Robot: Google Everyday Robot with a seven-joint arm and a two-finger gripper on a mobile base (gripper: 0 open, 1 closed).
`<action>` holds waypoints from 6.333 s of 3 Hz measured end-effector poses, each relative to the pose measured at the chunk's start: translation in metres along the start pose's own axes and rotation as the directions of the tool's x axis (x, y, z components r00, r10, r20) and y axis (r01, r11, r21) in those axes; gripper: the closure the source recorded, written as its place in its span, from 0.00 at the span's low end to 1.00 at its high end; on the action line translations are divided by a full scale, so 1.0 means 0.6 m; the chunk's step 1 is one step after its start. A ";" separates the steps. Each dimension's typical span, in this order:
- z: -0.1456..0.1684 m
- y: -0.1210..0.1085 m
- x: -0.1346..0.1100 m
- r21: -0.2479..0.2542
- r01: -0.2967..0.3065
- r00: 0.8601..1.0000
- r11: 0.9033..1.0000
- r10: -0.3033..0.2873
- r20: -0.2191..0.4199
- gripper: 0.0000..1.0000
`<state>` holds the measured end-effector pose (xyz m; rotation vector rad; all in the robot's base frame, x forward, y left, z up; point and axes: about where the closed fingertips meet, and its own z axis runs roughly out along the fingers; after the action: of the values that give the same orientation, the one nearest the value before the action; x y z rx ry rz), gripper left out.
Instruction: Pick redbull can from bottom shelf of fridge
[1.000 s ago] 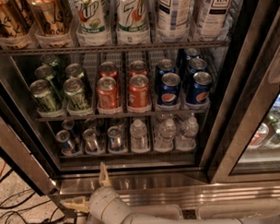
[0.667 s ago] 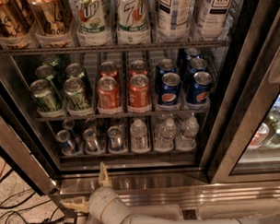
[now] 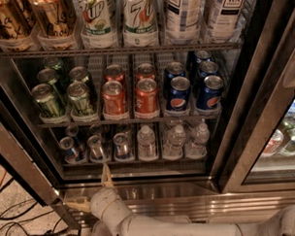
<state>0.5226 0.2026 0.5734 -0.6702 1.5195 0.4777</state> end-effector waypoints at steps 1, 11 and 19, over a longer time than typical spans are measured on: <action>0.000 0.000 0.000 0.000 0.000 1.000 1.000 0.000 0.000 0.07; 0.160 -0.057 -0.064 -0.132 0.070 0.993 0.989 -0.056 0.106 0.33; 0.183 0.006 -0.076 -0.253 0.068 0.992 0.965 -0.039 0.117 1.00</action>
Offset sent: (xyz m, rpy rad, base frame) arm 0.0000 0.0000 0.0000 0.0000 0.0000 0.0000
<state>0.6014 0.2839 0.6109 -0.8692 1.3427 0.6679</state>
